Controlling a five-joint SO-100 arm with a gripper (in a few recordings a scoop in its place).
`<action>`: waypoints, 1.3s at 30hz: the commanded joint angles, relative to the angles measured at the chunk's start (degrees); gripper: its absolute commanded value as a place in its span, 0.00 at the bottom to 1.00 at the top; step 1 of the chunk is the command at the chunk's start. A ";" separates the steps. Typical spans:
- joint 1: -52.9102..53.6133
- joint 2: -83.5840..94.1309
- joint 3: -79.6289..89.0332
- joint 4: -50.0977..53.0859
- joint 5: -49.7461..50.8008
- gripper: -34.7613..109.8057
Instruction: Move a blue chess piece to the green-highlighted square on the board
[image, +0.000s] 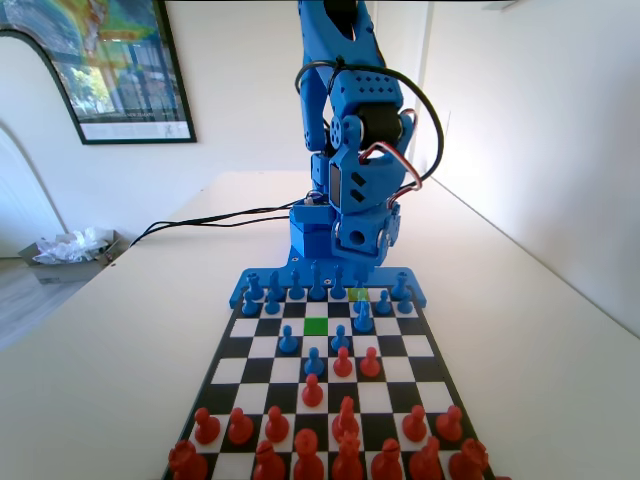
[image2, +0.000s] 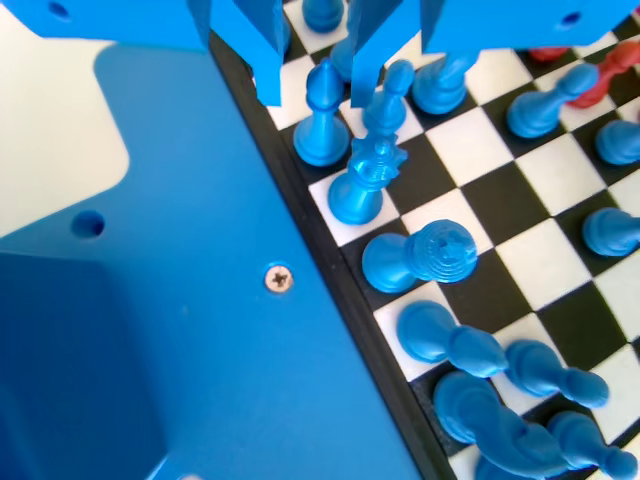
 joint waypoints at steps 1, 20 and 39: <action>-0.44 0.97 -0.18 0.00 -0.88 0.31; 0.53 0.35 1.14 -2.20 -1.93 0.30; 0.09 0.35 2.02 -3.52 -1.05 0.25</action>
